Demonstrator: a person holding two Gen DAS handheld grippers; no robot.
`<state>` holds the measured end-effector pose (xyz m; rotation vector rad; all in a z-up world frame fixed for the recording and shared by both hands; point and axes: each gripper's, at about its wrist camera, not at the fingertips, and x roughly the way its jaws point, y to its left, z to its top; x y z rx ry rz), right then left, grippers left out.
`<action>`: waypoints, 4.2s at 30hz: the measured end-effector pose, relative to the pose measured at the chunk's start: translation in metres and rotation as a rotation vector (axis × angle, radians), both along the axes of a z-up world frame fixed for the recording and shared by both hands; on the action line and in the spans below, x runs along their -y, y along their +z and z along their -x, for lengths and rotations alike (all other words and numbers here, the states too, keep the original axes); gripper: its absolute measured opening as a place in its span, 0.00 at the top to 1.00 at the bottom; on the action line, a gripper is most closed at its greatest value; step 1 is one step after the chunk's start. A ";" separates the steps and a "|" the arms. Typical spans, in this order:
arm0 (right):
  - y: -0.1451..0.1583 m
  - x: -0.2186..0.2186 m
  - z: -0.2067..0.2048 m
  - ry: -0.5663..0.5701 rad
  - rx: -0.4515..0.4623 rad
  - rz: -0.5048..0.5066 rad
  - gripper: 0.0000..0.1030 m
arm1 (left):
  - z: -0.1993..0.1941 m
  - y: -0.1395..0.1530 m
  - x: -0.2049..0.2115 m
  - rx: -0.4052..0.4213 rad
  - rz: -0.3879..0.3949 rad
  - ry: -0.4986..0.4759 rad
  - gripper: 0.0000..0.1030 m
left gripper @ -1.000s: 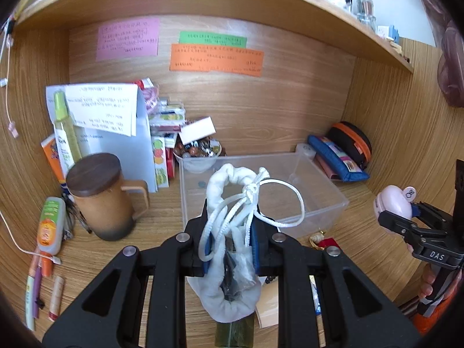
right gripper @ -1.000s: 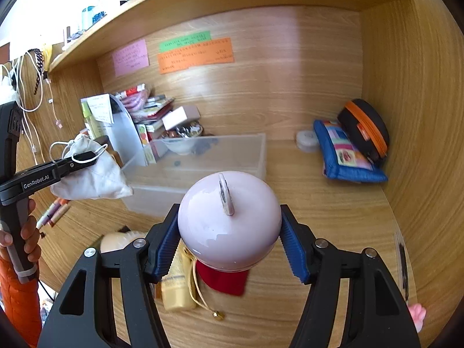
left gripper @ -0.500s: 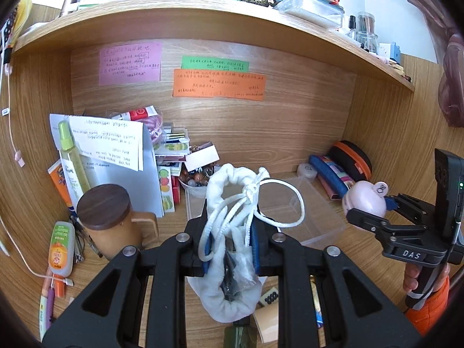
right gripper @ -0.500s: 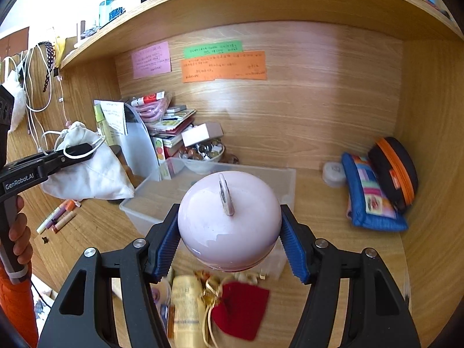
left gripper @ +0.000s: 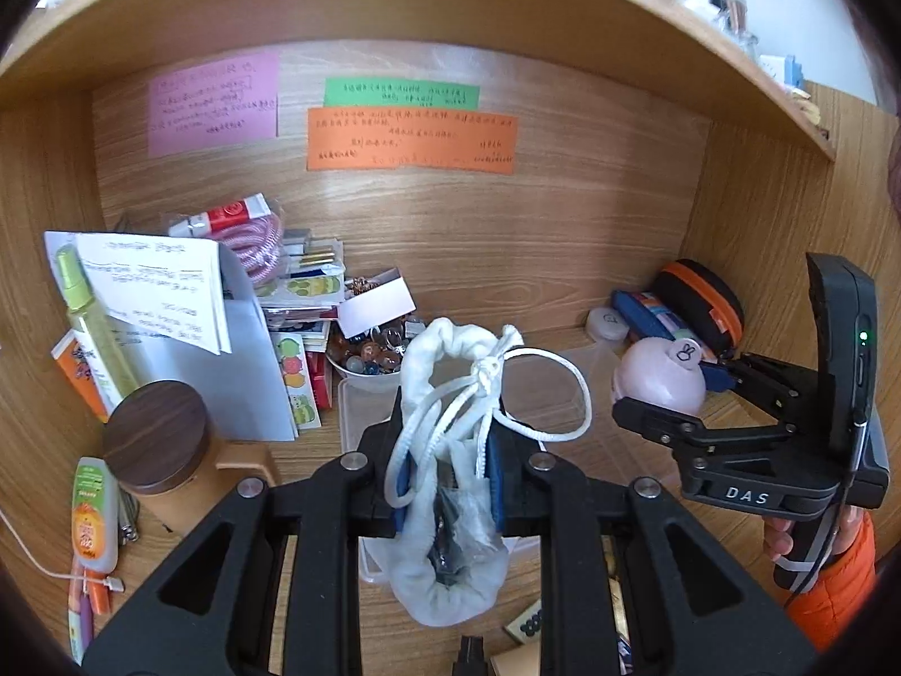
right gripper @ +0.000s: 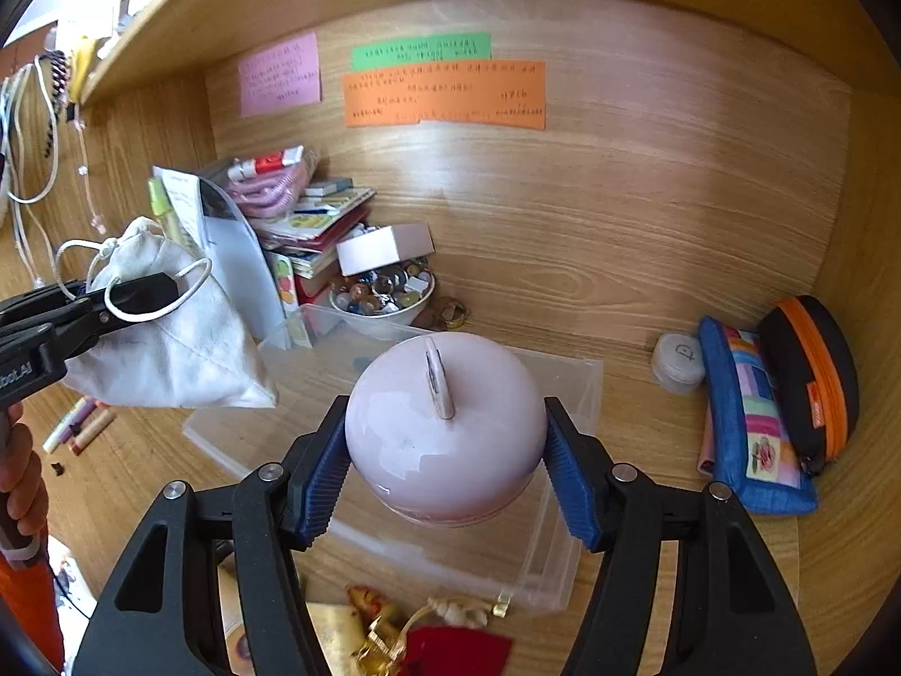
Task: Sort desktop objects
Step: 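Carry the white pouch and pink container over the clear plastic box with both grippers, then open the left gripper to drop the pouch while the right gripper releases the pink container into the box, then move the left gripper to the green bottle while the right gripper approaches the red velvet pouch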
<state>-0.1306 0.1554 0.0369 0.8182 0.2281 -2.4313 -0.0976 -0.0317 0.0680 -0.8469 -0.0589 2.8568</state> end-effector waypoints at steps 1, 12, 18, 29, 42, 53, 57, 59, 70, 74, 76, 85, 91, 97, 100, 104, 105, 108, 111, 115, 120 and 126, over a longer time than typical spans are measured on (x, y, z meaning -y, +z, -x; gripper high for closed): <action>-0.002 0.002 0.005 -0.002 0.005 -0.006 0.41 | 0.005 -0.003 -0.001 0.009 0.005 0.000 0.80; -0.028 0.023 0.046 0.017 0.078 -0.045 0.41 | 0.049 -0.034 -0.003 0.099 0.023 -0.004 0.80; -0.043 0.033 0.061 0.028 0.125 -0.076 0.41 | 0.065 -0.051 -0.010 0.153 0.030 -0.028 0.80; -0.060 0.034 0.069 0.060 0.161 -0.109 0.41 | 0.083 -0.081 -0.022 0.223 0.109 -0.042 0.79; -0.072 0.043 0.062 0.099 0.109 -0.229 0.41 | 0.076 -0.087 -0.023 0.212 0.183 -0.050 0.56; -0.071 0.043 0.058 0.116 0.094 -0.263 0.41 | 0.073 -0.088 -0.025 0.206 0.201 -0.055 0.40; -0.066 0.039 0.056 0.122 0.084 -0.266 0.41 | 0.075 -0.087 -0.025 0.208 0.198 -0.054 0.37; -0.066 0.038 0.057 0.122 0.090 -0.264 0.41 | 0.076 -0.087 -0.026 0.210 0.199 -0.054 0.36; -0.058 0.033 0.053 0.139 0.090 -0.243 0.32 | 0.061 -0.064 -0.021 0.165 0.168 -0.034 0.21; -0.045 0.028 0.048 0.131 0.060 -0.224 0.28 | 0.049 -0.054 -0.022 0.141 0.176 -0.031 0.20; -0.038 0.027 0.044 0.118 0.043 -0.222 0.25 | 0.042 -0.049 -0.023 0.126 0.185 -0.027 0.19; -0.014 0.010 0.017 0.092 0.012 -0.172 0.23 | 0.010 -0.028 -0.024 0.070 0.194 -0.005 0.12; -0.002 -0.004 -0.007 0.050 -0.006 -0.132 0.21 | -0.009 -0.022 -0.022 0.052 0.172 0.014 0.11; 0.006 -0.018 -0.031 0.033 -0.017 -0.075 0.19 | -0.033 -0.017 -0.020 0.027 0.166 0.043 0.08; 0.007 -0.024 -0.043 0.017 -0.024 -0.065 0.19 | -0.043 -0.017 -0.018 0.017 0.168 0.057 0.08; 0.005 -0.034 -0.059 0.001 -0.028 -0.039 0.18 | -0.058 -0.023 -0.013 0.013 0.153 0.067 0.04; 0.003 -0.038 -0.063 -0.006 -0.024 -0.031 0.18 | -0.061 -0.026 -0.012 0.018 0.153 0.071 0.04; -0.001 -0.047 -0.073 -0.021 -0.017 -0.019 0.18 | -0.071 -0.036 -0.010 0.040 0.156 0.081 0.04; -0.006 -0.056 -0.081 -0.041 -0.008 -0.011 0.18 | -0.076 -0.045 -0.008 0.061 0.153 0.079 0.04; -0.013 -0.065 -0.089 -0.066 0.003 -0.009 0.18 | -0.088 -0.060 -0.002 0.093 0.141 0.086 0.04; -0.028 -0.074 -0.096 -0.086 0.030 -0.015 0.18 | -0.104 -0.084 0.012 0.157 0.097 0.091 0.04; -0.051 -0.085 -0.092 -0.108 0.114 0.005 0.18 | -0.116 -0.112 0.029 0.251 0.015 0.063 0.04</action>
